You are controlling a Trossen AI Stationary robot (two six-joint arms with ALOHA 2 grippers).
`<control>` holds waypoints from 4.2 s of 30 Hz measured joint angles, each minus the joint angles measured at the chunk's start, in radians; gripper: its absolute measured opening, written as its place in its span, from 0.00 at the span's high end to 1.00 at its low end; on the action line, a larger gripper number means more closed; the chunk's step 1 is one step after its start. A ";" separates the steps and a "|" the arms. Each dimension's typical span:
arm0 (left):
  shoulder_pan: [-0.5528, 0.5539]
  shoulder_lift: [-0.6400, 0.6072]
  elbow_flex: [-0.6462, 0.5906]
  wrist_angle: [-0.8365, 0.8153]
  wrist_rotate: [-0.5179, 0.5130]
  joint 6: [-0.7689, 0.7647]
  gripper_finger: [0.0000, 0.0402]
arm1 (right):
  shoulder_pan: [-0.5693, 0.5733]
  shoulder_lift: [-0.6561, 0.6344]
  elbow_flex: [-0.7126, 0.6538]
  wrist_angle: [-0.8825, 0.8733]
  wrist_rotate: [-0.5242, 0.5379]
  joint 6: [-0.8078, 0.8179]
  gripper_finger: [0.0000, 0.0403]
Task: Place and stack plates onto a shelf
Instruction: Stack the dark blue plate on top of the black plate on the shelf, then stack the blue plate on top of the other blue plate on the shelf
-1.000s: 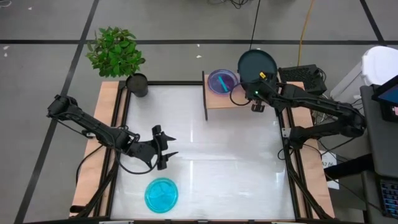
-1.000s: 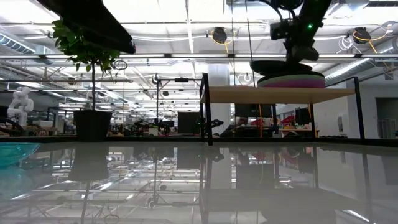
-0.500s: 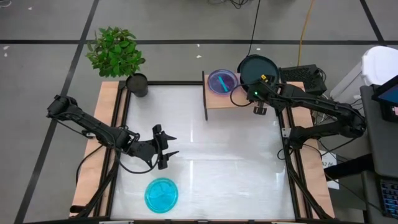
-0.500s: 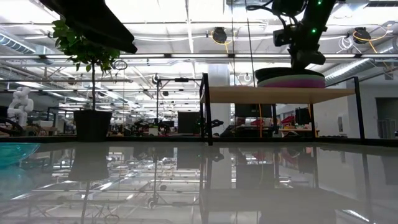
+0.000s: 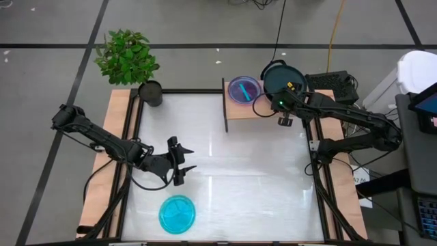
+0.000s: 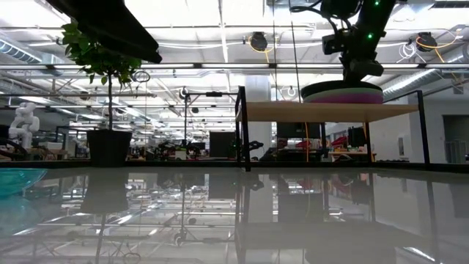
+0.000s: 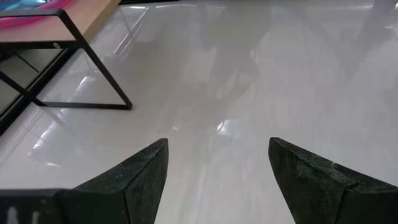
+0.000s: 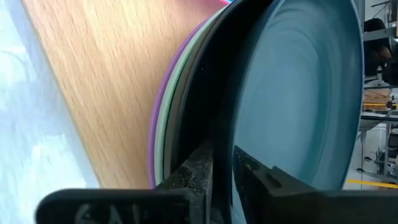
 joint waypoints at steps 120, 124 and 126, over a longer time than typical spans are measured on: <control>-0.671 0.393 0.001 -0.132 0.279 0.253 0.80 | 0.680 -0.219 -0.219 0.562 -0.123 0.289 0.55; -0.671 0.394 0.000 -0.125 0.244 0.257 0.90 | 0.680 -0.219 -0.219 0.562 -0.123 0.308 0.55; -0.669 0.394 0.000 -0.126 0.218 0.265 0.95 | 0.680 -0.219 -0.219 0.562 -0.123 0.311 0.55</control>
